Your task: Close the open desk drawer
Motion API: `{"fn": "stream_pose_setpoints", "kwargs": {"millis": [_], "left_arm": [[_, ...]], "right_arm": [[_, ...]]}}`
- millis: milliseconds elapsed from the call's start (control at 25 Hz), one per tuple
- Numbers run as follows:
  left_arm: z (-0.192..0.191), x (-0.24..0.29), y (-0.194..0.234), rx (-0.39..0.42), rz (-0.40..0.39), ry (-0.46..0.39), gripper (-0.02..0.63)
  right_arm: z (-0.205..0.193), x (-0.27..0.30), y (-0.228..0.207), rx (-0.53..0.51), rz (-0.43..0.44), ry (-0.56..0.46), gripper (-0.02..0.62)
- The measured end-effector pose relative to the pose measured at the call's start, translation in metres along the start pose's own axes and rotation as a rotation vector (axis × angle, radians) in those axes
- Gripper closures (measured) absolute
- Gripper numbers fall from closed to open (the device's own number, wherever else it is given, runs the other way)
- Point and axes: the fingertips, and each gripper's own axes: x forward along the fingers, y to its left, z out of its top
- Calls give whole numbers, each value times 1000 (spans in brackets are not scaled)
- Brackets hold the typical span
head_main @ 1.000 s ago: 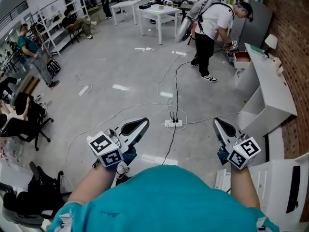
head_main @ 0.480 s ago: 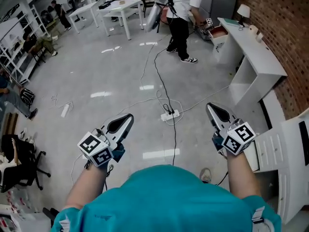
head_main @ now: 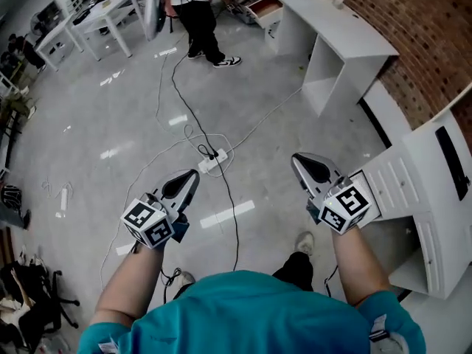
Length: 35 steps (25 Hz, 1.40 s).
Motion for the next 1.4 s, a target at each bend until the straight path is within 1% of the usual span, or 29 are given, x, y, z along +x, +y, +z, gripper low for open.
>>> {"fn": "stream_pose_setpoints", "kwargs": {"millis": [80, 160, 280, 400, 520, 600, 720, 920, 1040, 1160, 1240, 1320, 1400], "left_arm": [[-23, 57, -13, 11, -52, 43, 584], [-49, 110, -29, 24, -115, 90, 584], [-84, 175, -58, 35, -215, 161, 584], [-116, 228, -88, 53, -296, 214, 584], [-158, 273, -118, 78, -368, 275, 584], [-189, 301, -135, 85, -399, 316, 584], [-239, 345, -161, 75, -435, 364, 584], [-339, 405, -212, 98, -525, 480, 584], [-399, 427, -237, 123, -583, 568, 584], [-457, 450, -251, 142, -622, 647, 584], [-498, 462, -260, 140, -638, 704, 584], [-542, 469, -267, 150, -651, 778, 584], [-583, 475, -275, 183, -672, 858, 584]], "right_arm": [[-21, -23, -39, 28, -48, -5, 574], [-45, -48, -74, 61, -118, 2, 574], [-79, -88, -116, 97, -221, 20, 574], [-110, -123, -153, 111, -299, 29, 574], [-147, -160, -184, 133, -369, 34, 574], [-173, -185, -202, 155, -412, 39, 574], [-210, -224, -232, 171, -455, 35, 574], [-280, -302, -272, 198, -549, 34, 574], [-324, -344, -290, 205, -601, 41, 574], [-368, -378, -308, 225, -657, 35, 574], [-395, -395, -316, 242, -679, 23, 574], [-418, -411, -318, 249, -689, 9, 574], [-438, -426, -320, 245, -703, -10, 574]]}}
